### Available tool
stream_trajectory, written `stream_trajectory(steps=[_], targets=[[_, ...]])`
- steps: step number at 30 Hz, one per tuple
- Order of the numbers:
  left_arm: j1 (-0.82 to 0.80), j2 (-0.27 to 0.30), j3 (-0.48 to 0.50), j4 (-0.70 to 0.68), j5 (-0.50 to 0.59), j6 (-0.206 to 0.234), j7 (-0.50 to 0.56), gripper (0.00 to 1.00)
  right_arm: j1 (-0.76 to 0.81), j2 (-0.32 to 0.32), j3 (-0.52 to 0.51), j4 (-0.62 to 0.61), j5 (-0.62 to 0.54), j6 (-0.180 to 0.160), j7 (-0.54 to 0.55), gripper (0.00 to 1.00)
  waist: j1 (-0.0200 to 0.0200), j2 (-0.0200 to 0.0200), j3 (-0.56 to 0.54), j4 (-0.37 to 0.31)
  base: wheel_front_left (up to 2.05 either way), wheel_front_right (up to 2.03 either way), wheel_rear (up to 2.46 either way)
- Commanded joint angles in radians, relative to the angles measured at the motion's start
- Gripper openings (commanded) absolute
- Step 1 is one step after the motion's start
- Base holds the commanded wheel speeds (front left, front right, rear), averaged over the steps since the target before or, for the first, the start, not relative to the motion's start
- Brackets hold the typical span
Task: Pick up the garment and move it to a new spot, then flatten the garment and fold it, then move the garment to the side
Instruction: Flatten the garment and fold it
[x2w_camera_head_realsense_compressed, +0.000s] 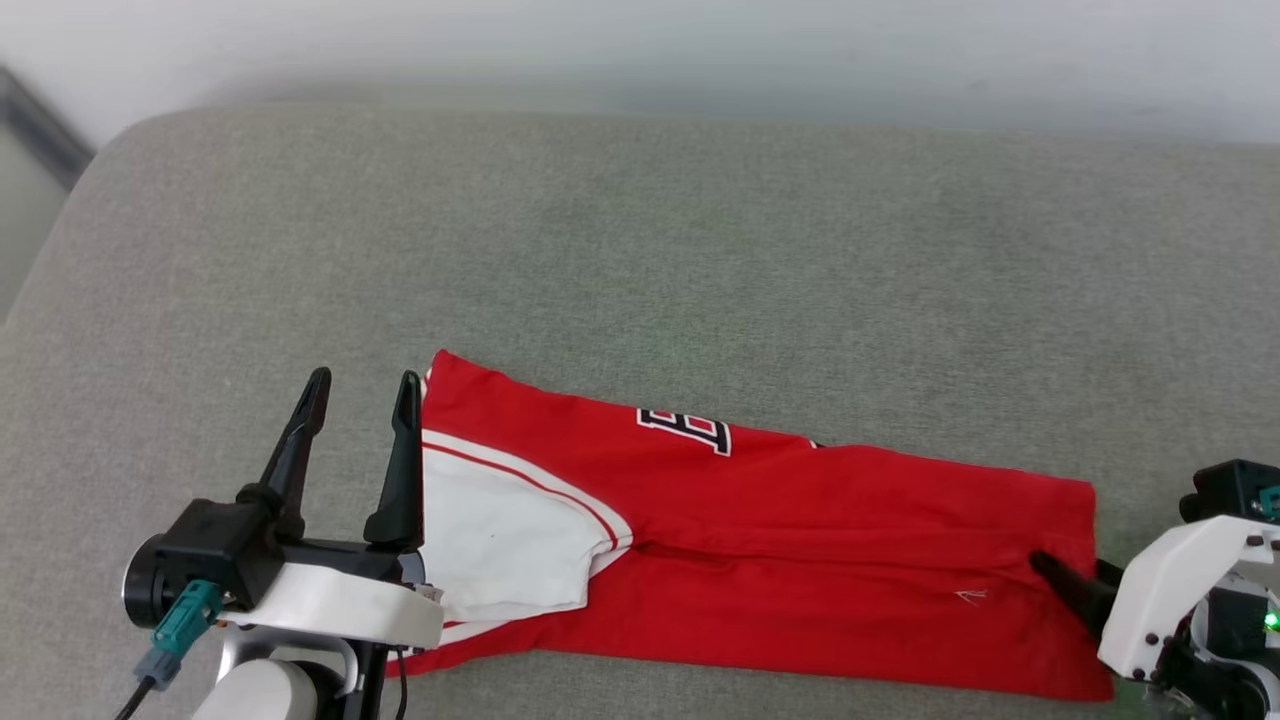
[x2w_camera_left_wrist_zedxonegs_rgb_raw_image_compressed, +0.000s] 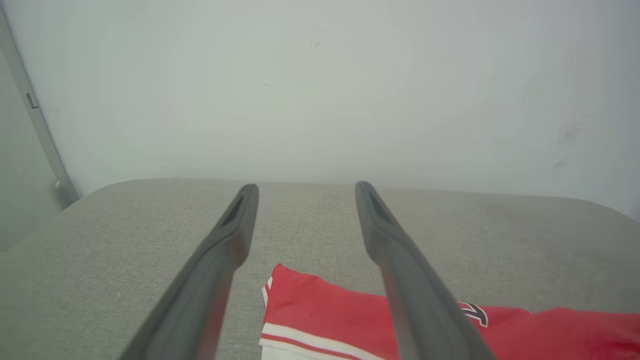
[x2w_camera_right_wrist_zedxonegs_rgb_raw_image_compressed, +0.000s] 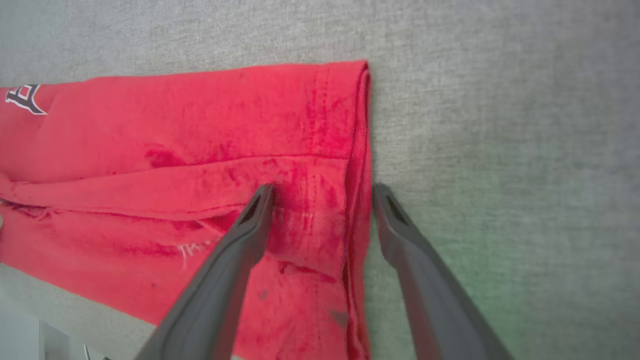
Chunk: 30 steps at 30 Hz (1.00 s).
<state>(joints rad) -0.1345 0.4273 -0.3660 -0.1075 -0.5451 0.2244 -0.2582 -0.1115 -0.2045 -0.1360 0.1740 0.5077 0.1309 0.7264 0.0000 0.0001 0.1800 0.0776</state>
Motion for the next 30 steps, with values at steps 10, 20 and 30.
stream_trajectory(steps=[10,20,30], targets=[[0.009,-0.015,-0.003,-0.025,0.042,-0.002,-0.007,1.00,-0.041,0.041,0.069,0.127,0.045,0.000,0.025,0.00,0.0000,-0.0001,0.015,0.022,0.00,0.00,0.00],[0.043,-0.002,-0.004,-0.008,0.055,0.020,0.003,1.00,-0.067,-0.018,0.108,0.064,0.047,0.000,-0.031,0.00,0.0000,-0.0001,-0.044,-0.016,0.00,0.00,0.00],[0.072,0.006,-0.014,-0.009,0.057,0.036,0.017,1.00,-0.045,-0.085,0.015,0.048,0.035,-0.001,-0.004,0.00,0.0000,-0.0001,-0.093,-0.064,0.00,0.00,0.00]])
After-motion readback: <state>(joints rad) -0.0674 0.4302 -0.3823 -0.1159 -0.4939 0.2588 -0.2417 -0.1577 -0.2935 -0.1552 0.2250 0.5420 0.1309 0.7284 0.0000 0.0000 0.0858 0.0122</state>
